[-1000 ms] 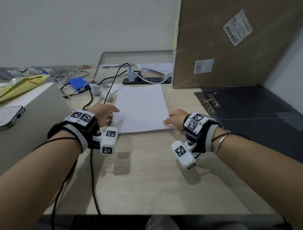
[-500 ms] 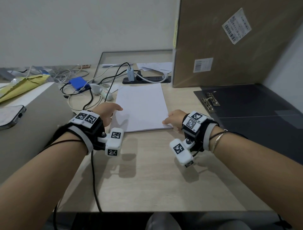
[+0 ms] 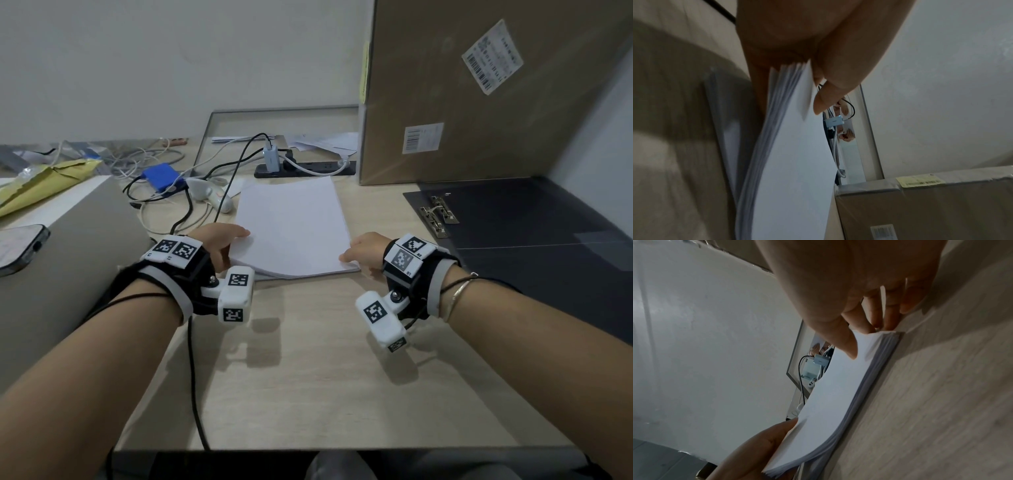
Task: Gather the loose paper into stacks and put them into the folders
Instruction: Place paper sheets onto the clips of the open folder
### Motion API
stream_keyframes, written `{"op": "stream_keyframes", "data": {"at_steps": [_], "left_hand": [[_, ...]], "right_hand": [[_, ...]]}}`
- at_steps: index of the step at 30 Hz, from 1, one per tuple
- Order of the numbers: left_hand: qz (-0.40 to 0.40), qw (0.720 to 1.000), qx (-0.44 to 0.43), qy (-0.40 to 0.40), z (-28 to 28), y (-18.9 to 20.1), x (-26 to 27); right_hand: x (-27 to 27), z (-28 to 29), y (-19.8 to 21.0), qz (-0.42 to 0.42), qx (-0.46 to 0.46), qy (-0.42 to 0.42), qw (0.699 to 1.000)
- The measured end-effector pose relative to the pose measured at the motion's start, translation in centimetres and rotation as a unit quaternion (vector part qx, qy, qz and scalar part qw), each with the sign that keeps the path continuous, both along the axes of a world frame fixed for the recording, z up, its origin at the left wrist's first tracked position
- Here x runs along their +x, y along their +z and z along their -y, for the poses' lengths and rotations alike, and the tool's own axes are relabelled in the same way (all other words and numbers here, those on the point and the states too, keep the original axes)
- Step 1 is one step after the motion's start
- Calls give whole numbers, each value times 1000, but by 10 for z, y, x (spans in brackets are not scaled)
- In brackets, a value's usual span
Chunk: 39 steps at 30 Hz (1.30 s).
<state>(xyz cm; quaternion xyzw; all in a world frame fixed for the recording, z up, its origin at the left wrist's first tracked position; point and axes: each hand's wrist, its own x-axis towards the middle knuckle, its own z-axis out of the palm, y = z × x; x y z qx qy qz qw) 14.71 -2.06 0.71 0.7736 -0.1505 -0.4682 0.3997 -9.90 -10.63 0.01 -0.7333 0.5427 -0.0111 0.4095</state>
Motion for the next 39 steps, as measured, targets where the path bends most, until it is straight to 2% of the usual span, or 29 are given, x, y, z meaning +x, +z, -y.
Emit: {"op": "stream_keyframes", "data": {"at_steps": [4,8,10,13,15,19,23,26,32,36,39], "left_hand": [[14,999,-17,-27,-2,-2,-9],[129,984,-98,-71,-4,-5,-12],[153,975,-141,-74,-8,-6,-13],[103,966,-229,-58,-22,0,-23],[67,958,-268,-75,-34,5,-32],[11,948,-295,-117,-62,11,-46],[-10,936,-304,-176,-87,17,-70],[3,937,-307,-165,-94,24,-85],[-29,931,-325,-167,-98,27,-115],[-38,938,-319,-134,-98,16,-142],[-35,941,-321,-98,-100,5,-155]], "right_hand": [[-2,-1,1,-4,4,1,1000],[0,0,3,-1,0,-3,1000],[-3,1,5,17,-13,-17,1000],[-17,7,8,110,-1,-65,992],[-29,7,14,163,29,-93,982],[-54,0,34,318,164,-133,924],[-75,-14,44,356,90,-138,920],[-87,-34,51,361,5,-131,923],[-115,-75,51,398,-111,-137,900],[-137,-99,40,411,-144,-124,891],[-145,-109,28,411,-110,-116,898]]}}
